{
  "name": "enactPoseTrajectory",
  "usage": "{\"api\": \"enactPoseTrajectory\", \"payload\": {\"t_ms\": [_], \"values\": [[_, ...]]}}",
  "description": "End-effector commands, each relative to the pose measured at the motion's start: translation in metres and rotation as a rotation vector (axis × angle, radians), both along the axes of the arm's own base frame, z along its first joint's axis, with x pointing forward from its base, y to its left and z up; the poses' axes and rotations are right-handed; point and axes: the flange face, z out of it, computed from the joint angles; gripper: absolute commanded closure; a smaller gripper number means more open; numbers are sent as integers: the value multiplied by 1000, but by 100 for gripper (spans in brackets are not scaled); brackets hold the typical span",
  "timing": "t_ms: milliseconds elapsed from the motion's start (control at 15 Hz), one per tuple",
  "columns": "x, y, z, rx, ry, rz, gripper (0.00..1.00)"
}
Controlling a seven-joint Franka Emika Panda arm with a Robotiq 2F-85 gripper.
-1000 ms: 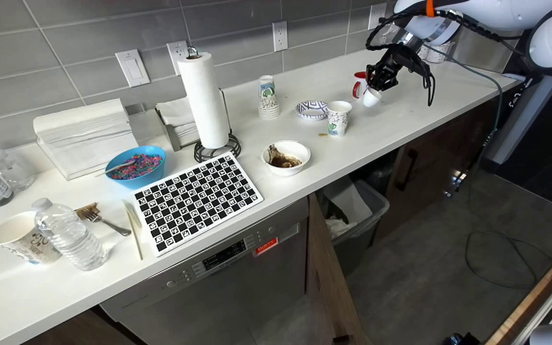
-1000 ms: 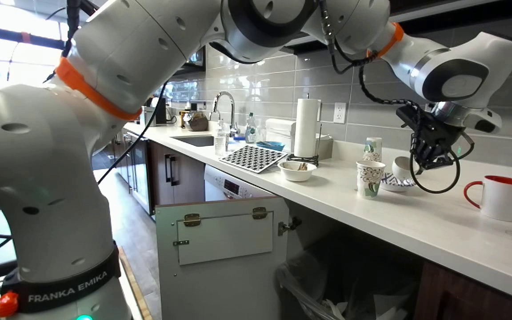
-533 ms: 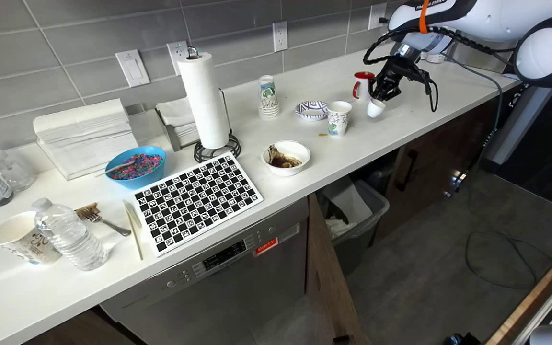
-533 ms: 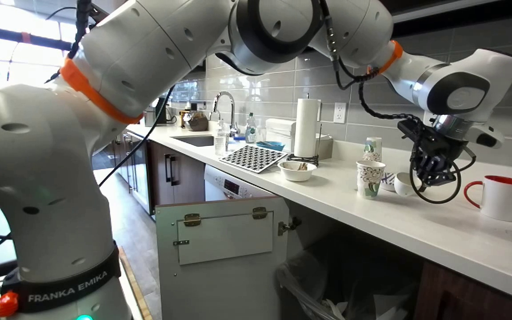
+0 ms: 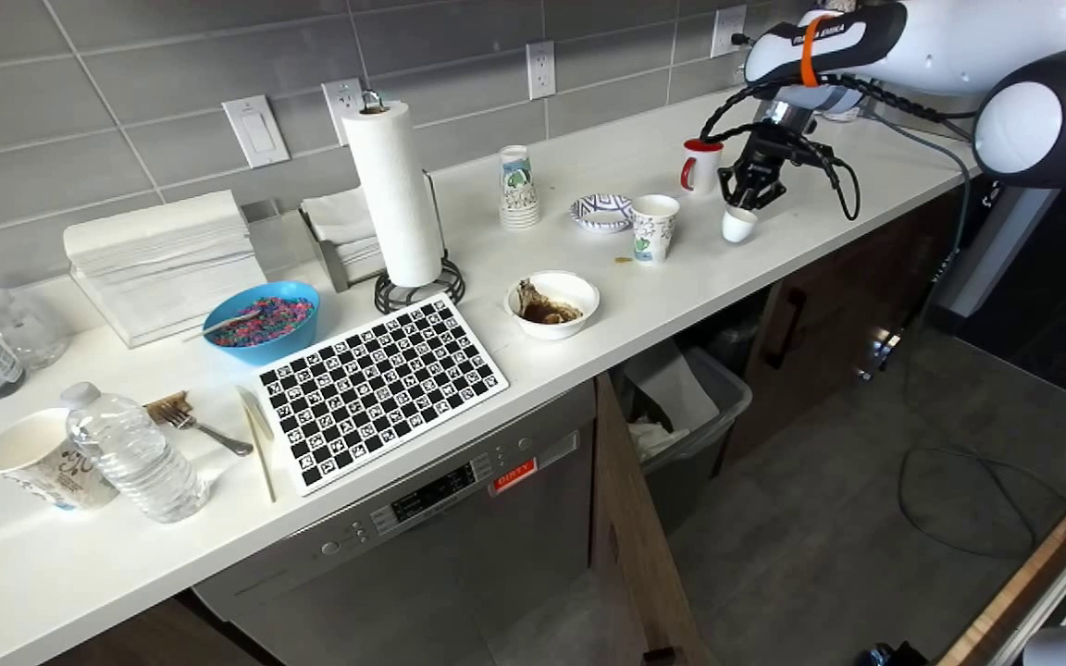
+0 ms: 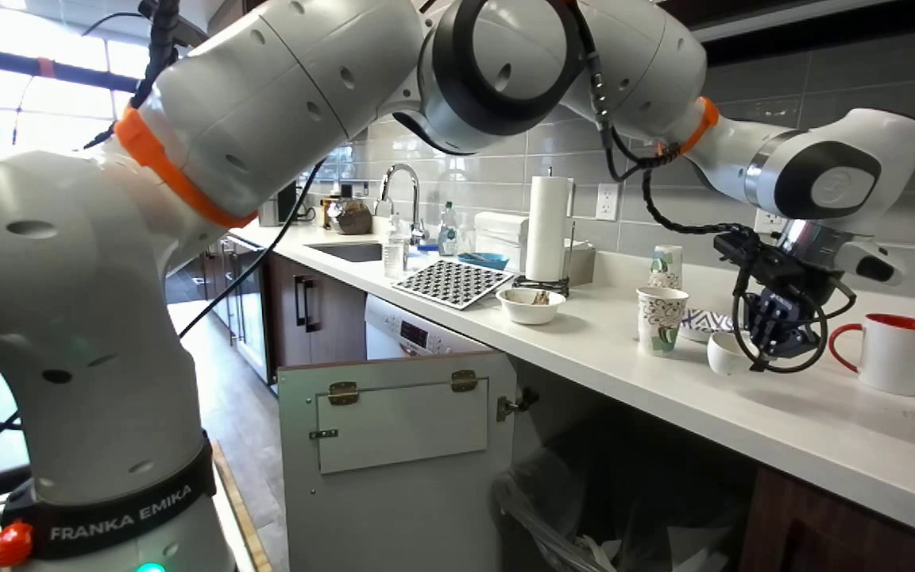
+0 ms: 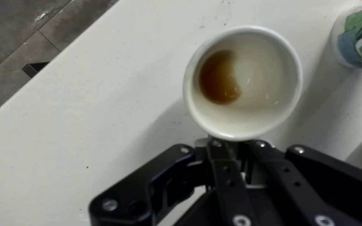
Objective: Pour the contents in the white mug into the coffee cup.
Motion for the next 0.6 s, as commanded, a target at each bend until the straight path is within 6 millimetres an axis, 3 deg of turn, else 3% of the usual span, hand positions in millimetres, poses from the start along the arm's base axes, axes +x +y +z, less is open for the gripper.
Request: {"api": "enactPoseTrajectory", "payload": {"t_ms": [0,533], "values": [[2,0,-8,-28,64,-27,97],[6,-4,-24,-55,105,-65,97]]}}
